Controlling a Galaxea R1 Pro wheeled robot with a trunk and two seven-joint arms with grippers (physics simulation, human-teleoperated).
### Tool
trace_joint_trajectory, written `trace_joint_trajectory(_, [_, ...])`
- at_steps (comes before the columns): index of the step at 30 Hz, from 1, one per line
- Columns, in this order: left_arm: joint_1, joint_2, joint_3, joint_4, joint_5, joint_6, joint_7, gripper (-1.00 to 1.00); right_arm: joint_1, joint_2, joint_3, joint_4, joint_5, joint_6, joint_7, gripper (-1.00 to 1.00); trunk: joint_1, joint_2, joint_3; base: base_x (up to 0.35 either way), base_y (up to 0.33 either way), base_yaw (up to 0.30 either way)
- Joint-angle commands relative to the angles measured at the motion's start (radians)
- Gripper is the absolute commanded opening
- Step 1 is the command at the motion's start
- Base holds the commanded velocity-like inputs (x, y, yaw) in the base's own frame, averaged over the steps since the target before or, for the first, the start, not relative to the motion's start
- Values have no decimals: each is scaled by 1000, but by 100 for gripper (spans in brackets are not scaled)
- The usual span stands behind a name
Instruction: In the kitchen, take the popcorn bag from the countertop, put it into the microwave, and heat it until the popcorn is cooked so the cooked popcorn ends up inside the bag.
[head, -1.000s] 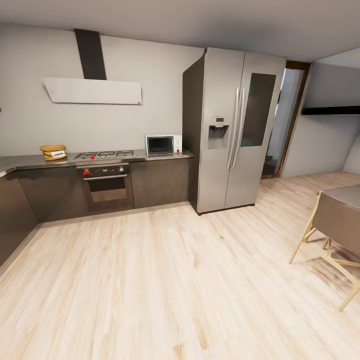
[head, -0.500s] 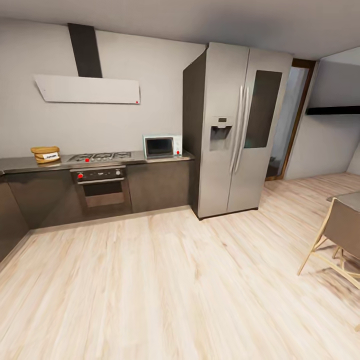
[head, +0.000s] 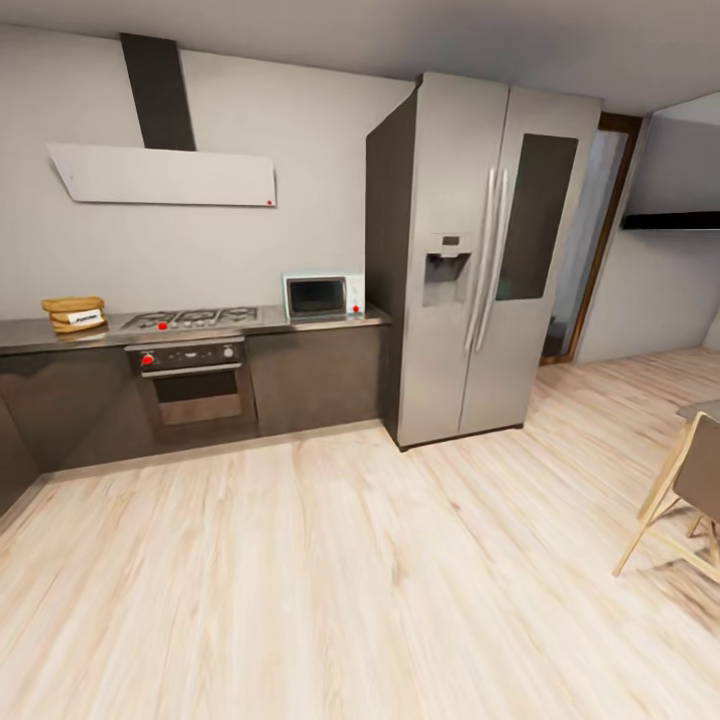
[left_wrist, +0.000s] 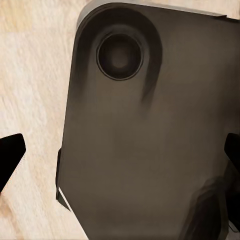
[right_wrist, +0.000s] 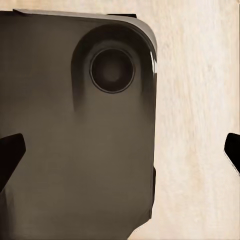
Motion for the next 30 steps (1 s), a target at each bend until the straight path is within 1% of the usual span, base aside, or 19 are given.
trace_joint_trajectory(1, [0,-1,0,0,6,-2,1,100,-1,0,0,1,0,-5,-1,100,1,0,-1,325,0,0])
trace_joint_trajectory(30, [0,0,1,0,7,-2,1,100,0,0,2,1,0,-5,-1,100,1,0,-1,325,0,0])
